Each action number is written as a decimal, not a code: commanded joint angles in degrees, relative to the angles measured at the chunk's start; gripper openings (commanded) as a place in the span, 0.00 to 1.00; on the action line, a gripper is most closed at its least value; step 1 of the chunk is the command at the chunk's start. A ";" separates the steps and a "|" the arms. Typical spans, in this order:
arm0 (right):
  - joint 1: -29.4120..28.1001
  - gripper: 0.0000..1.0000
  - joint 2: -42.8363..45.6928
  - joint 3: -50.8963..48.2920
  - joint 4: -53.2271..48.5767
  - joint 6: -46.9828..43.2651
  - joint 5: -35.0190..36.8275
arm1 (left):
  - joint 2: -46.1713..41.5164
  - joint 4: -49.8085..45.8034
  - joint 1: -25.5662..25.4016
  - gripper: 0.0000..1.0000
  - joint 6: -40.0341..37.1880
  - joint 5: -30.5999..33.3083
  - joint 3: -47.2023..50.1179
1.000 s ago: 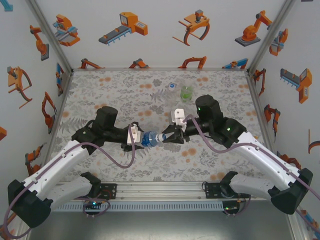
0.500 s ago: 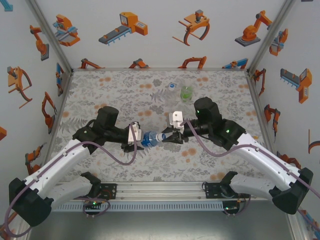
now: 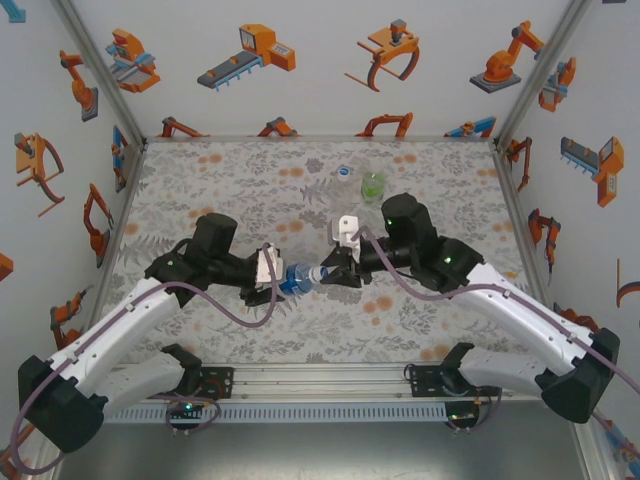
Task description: Screw on the bottle caps
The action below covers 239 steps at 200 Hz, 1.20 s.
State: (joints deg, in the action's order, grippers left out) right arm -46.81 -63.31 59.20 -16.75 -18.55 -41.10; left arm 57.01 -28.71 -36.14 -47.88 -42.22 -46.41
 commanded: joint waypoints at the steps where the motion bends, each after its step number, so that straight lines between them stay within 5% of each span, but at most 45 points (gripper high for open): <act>1: -1.05 0.00 -1.69 -3.79 10.09 21.32 4.27 | -1.11 5.11 -0.70 0.00 0.80 -4.68 -2.28; 43: -1.38 0.00 -1.87 -7.77 10.70 65.51 28.42 | -1.55 6.87 -0.69 0.00 2.69 -0.45 -1.93; 70: -1.44 0.00 -3.90 -8.37 9.20 87.95 28.46 | -1.68 7.75 -0.57 0.00 3.30 0.29 -1.58; 91: -1.43 0.00 -5.21 -8.90 13.57 95.28 25.64 | -1.62 7.85 -0.47 0.00 3.33 0.20 -1.58; 123: -1.45 0.13 -6.05 -4.06 7.79 91.42 24.60 | -1.63 7.82 -0.60 0.00 3.40 -0.02 -1.66; 188: -1.00 0.57 -0.69 4.14 -2.18 64.00 29.99 | -1.97 7.79 -0.53 0.00 3.06 -0.51 -1.56; 239: -0.98 0.60 2.40 8.64 -4.99 39.72 28.33 | -1.75 7.60 -0.55 0.00 2.92 -1.01 -1.52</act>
State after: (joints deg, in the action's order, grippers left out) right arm -47.51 -62.28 65.23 -19.73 38.24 -11.88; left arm 55.79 -22.24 -36.62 -44.21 -40.16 -46.41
